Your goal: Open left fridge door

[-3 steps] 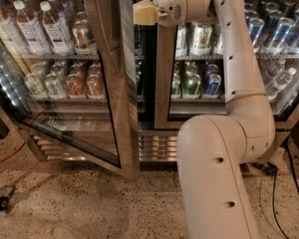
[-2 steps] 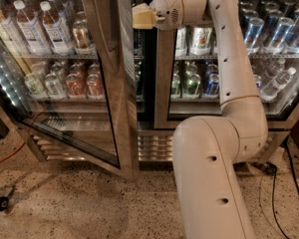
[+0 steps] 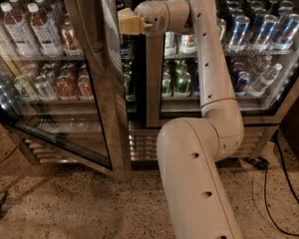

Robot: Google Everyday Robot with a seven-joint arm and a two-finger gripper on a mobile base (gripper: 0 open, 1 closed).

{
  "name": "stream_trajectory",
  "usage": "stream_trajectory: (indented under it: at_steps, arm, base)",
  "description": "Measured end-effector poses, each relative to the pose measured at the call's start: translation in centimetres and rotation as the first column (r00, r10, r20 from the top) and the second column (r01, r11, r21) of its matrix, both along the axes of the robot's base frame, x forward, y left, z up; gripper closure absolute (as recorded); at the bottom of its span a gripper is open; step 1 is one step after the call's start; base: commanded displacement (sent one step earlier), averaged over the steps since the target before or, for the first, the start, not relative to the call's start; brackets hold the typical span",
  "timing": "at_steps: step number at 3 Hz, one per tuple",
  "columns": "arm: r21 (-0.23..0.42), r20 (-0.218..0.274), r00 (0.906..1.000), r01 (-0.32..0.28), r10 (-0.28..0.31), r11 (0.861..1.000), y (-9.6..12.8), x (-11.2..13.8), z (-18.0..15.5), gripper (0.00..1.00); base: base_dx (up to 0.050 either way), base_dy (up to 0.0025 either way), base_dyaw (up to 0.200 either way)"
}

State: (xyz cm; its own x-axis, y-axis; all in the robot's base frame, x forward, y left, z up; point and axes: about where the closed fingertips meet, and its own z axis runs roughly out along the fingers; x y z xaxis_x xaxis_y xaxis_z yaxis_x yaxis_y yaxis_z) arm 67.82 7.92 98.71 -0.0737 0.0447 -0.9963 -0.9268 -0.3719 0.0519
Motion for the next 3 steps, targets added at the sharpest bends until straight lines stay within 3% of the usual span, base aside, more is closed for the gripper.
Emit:
stream_trajectory:
  at_steps: [1,3]
  arm:
    - [0.015,-0.010,0.9996,0.025,-0.025,1.000,0.75,0.71,0.55,1.00]
    - [0.015,-0.010,0.9996,0.026,-0.026,1.000,0.76,0.72,0.55,1.00]
  base:
    - [-0.029,-0.00359,0.172]
    - [-0.032,-0.00233,0.146]
